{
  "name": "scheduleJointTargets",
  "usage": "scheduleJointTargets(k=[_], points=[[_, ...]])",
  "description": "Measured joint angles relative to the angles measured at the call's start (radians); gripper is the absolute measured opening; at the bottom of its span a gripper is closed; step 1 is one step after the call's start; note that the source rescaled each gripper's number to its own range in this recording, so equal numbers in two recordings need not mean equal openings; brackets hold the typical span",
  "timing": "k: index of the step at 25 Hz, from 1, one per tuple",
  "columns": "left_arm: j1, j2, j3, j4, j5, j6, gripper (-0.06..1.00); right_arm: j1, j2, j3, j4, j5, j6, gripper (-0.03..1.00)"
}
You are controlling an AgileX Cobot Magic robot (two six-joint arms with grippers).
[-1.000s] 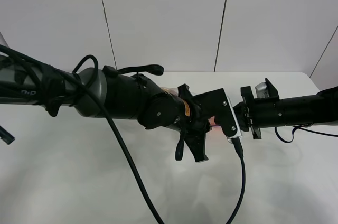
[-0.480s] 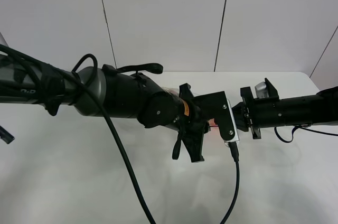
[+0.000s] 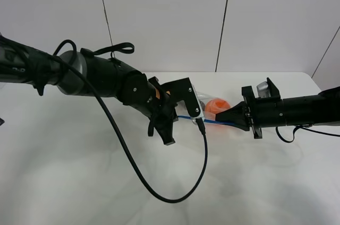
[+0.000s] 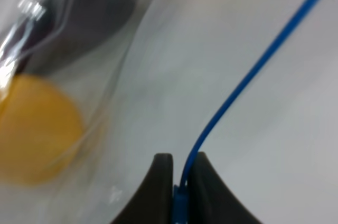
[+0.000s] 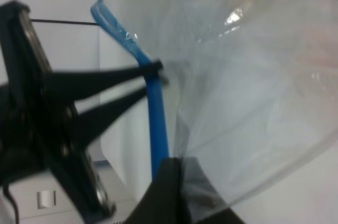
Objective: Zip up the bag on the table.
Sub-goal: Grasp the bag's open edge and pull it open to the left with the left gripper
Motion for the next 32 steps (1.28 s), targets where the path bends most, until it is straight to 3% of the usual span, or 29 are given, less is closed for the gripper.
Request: scheduleJointTargets(k=[8,19,32], points=[[0.117,0.0,0.0,0.104,0.037,0.005,0.0,0.0,0.0,0.0,0.004,-0.001,0.0,0.0],[0.249,0.0,0.0,0.105,0.042,-0.026,0.0,0.001,0.0,0.0,0.014,0.001,0.0,0.0],[0.311,0.0,0.0,0.1,0.042,-0.062,0.0,0.009,0.0,0.0,0.012,0.001,-0.001,0.0]])
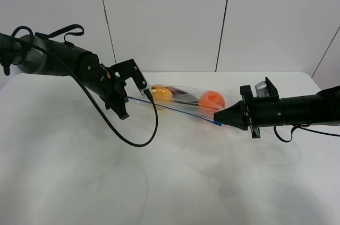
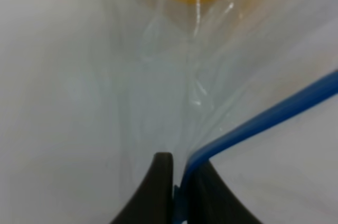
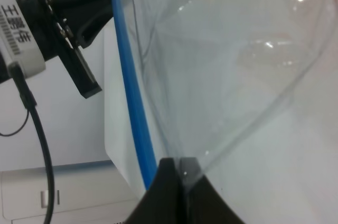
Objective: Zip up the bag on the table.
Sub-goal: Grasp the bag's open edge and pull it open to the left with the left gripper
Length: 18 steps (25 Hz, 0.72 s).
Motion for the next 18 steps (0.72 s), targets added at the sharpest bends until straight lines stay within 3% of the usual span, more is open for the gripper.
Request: scheduleJointTargets(k=[13,18], points=[[0.013,0.0,0.0,0.003,0.0,-0.021,0.0,0.0,0.0,0.0,-0.009,-0.017,-0.002,0.0],[0.012,0.0,0.0,0.003,0.001,-0.08,0.01,0.0,0.0,0.0,-0.009,-0.017,-0.002,0.0]])
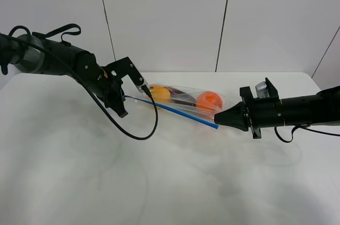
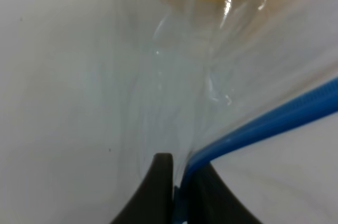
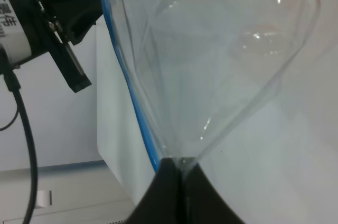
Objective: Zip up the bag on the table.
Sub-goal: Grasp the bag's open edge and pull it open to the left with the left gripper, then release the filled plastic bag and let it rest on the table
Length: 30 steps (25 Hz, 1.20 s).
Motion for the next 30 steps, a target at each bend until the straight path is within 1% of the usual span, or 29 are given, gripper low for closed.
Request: scheduleJointTargets(k=[1,3,6,8,9,11,15,18,20,23,26,30], points=[[0.0,0.0,0.0,0.0,0.0,-0.015,0.03,0.0,0.0,0.0,0.0,0.0,0.0,0.0],[0.004,0.0,0.0,0.004,0.0,-0.039,0.12,0.0,0.0,0.0,-0.006,-0.005,0.0,0.0],[0.018,0.0,0.0,0.022,0.007,-0.077,0.36,-0.003,0.0,0.0,-0.019,-0.009,0.0,0.0],[0.025,0.0,0.0,0.028,0.01,-0.11,0.51,-0.008,0.0,0.0,-0.023,-0.014,0.0,0.0],[0.027,0.0,0.0,0.031,0.01,-0.128,0.57,-0.009,0.0,0.0,-0.023,-0.019,0.0,0.0],[0.027,0.0,0.0,0.032,0.01,-0.194,0.63,-0.009,0.0,0.0,-0.026,-0.02,-0.001,0.0],[0.028,0.0,0.0,0.033,0.01,-0.355,0.66,-0.009,0.0,0.0,-0.028,-0.022,-0.001,0.0],[0.029,0.0,0.0,0.033,0.01,-0.433,0.67,-0.009,0.0,0.0,-0.035,-0.024,-0.001,0.0],[0.035,0.0,0.0,0.033,0.013,-0.455,0.67,-0.009,0.0,0.0,-0.04,-0.024,-0.001,0.0],[0.057,0.0,0.0,0.033,0.045,-0.492,0.67,-0.009,0.0,0.0,-0.046,-0.025,-0.001,0.0],[0.106,0.0,0.0,0.033,0.084,-0.544,0.67,-0.009,0.0,0.0,-0.049,-0.025,-0.001,0.0],[0.177,0.0,0.0,0.033,0.159,-0.574,0.67,-0.009,0.0,0.0,-0.049,-0.03,-0.002,0.0]])
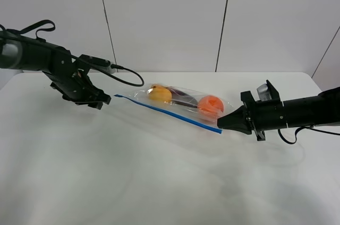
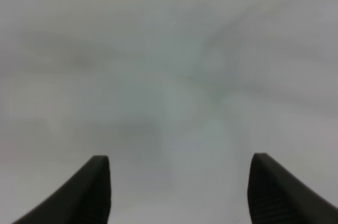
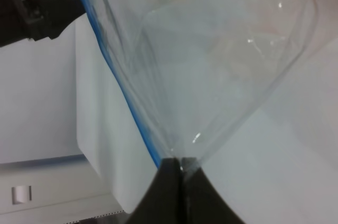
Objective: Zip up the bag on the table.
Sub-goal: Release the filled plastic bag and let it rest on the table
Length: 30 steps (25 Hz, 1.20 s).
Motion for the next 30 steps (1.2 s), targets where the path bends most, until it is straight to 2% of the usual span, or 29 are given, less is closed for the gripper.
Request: scheduleJointTargets(k=[13,21,30], points=[[0.142,0.0,0.0,0.0,0.174,-0.015,0.67,0.0,0.0,0.0,-0.031,-0.018,-0.003,0.0],[0.18,-0.029,0.0,-0.001,0.294,-0.016,0.67,0.0,0.0,0.0,-0.042,-0.022,-0.003,0.0],[0.186,-0.213,0.0,0.005,0.344,-0.016,0.67,0.0,0.0,0.0,-0.063,-0.026,-0.006,0.0]])
